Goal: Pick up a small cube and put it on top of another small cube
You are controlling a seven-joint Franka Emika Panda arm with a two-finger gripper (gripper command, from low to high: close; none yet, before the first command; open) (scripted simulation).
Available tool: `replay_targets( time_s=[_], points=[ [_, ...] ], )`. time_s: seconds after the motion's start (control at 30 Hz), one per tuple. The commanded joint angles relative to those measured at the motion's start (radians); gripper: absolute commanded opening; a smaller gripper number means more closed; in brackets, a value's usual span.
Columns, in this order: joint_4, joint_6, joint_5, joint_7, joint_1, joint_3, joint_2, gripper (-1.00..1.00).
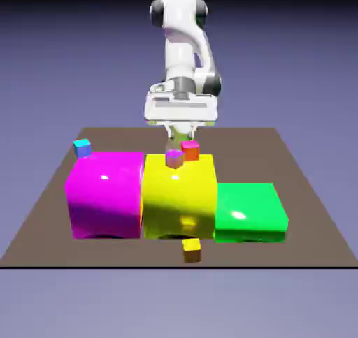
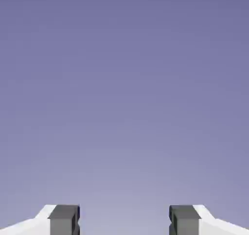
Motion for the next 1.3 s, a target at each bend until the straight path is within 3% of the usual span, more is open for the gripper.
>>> replay_targets(
  time_s=[0.0, 0.93, 1.0, 1.13, 1.17, 1.27],
  points=[
    [0.029, -0.033, -0.003, 0.002, -0.001, 0.004, 0.036, 0.00],
    [0.840, -0.960, -0.077, 0.056, -0.032, 0.105, 1.051, 0.00],
    [0.856, -0.979, -0.079, 0.057, -0.033, 0.108, 1.071, 0.00],
    [0.794, -0.828, -0.094, 0.067, -0.030, 0.097, 1.161, 0.00],
    [0.794, -0.828, -0.094, 0.067, -0.030, 0.097, 1.161, -1.00],
    [0.830, -0.914, -0.085, 0.061, -0.031, 0.103, 1.109, -1.00]
  ],
)
